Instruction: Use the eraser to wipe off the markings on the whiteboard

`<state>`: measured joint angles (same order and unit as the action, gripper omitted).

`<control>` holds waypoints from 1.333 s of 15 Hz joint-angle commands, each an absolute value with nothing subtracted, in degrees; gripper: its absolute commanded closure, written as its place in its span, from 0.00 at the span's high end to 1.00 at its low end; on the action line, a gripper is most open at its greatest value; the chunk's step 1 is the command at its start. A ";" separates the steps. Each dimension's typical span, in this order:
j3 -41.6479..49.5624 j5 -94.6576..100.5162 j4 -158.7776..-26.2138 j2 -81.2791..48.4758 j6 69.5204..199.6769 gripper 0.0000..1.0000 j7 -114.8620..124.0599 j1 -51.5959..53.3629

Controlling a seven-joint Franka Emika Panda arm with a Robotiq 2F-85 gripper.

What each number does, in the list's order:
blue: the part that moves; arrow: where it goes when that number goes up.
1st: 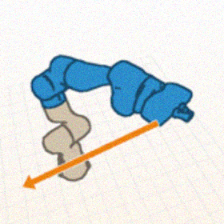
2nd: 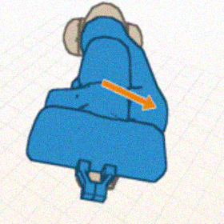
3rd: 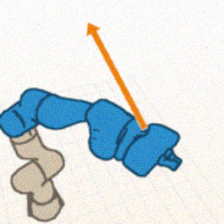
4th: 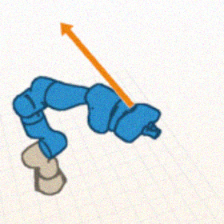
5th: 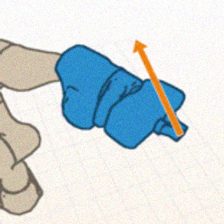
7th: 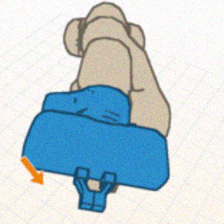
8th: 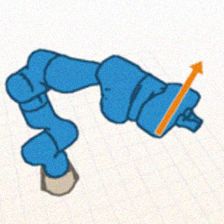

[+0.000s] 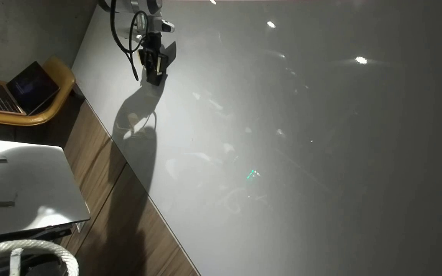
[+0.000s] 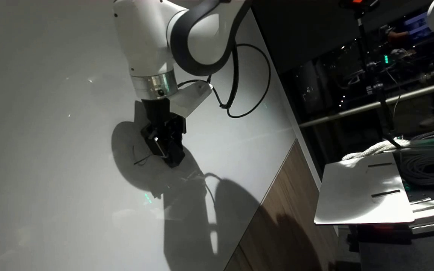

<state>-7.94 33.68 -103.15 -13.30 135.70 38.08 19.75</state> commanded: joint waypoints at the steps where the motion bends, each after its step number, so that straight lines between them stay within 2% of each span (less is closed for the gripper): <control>1: -8.30 35.90 -91.91 -20.65 133.23 0.30 39.54 23.12; 10: -6.65 36.63 -81.59 -27.66 128.55 0.30 37.97 29.75; 20: -4.61 35.20 -95.43 -15.91 130.74 0.30 38.66 23.19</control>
